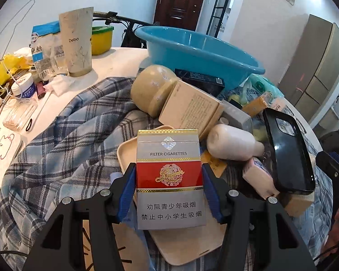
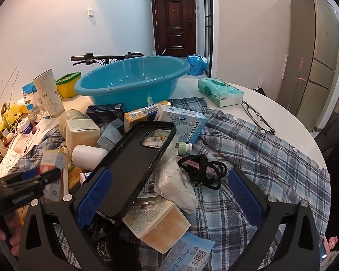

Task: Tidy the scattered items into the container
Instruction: 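Close the left tool on the red-and-white cigarette pack, then close the right tool on the black phone case while the left tool holds the cigarette pack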

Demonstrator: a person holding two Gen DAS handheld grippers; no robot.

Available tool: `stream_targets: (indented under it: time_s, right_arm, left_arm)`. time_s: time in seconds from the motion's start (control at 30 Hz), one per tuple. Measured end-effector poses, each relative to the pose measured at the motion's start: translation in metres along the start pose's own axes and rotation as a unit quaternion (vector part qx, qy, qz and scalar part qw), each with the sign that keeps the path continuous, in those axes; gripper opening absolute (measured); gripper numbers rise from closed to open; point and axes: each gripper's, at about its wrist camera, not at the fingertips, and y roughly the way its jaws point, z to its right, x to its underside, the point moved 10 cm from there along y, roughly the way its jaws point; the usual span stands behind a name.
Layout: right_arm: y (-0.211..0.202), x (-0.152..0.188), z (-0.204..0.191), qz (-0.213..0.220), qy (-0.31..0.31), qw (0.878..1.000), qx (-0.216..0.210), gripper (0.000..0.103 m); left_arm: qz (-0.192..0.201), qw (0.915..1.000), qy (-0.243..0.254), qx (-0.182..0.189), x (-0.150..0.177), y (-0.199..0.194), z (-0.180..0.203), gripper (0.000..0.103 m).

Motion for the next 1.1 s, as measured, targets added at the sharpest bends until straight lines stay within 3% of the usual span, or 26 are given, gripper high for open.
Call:
stream_targets:
  time_s: [0.1, 0.23, 0.47, 0.6, 0.87, 1.1]
  right_arm:
    - [0.001, 0.001, 0.0, -0.001, 0.0, 1.0, 0.0, 0.102]
    - [0.003, 0.001, -0.009, -0.004, -0.005, 1.0, -0.009, 0.102]
    - [0.005, 0.001, -0.034, 0.0, -0.021, 1.0, -0.02, 0.102]
    - [0.01, 0.006, -0.049, 0.002, -0.029, 0.999, -0.018, 0.102]
    - [0.021, 0.011, -0.064, 0.021, -0.071, 0.996, 0.043, 0.102]
    - [0.024, 0.01, -0.068, 0.036, -0.102, 0.992, 0.068, 0.102]
  left_arm:
    - [-0.005, 0.9997, 0.02, -0.01, 0.001, 0.008, 0.002, 0.058]
    - [-0.005, 0.9999, 0.009, -0.005, -0.002, 0.005, 0.001, 0.057]
    - [0.057, 0.9982, 0.008, -0.015, -0.021, -0.029, -0.003, 0.057]
    - [0.067, 0.9975, 0.015, -0.016, -0.028, -0.038, -0.004, 0.057]
    - [0.067, 0.9976, 0.013, -0.014, -0.026, -0.04, -0.006, 0.057]
    - [0.056, 0.9983, 0.008, -0.011, -0.021, -0.036, -0.008, 0.057]
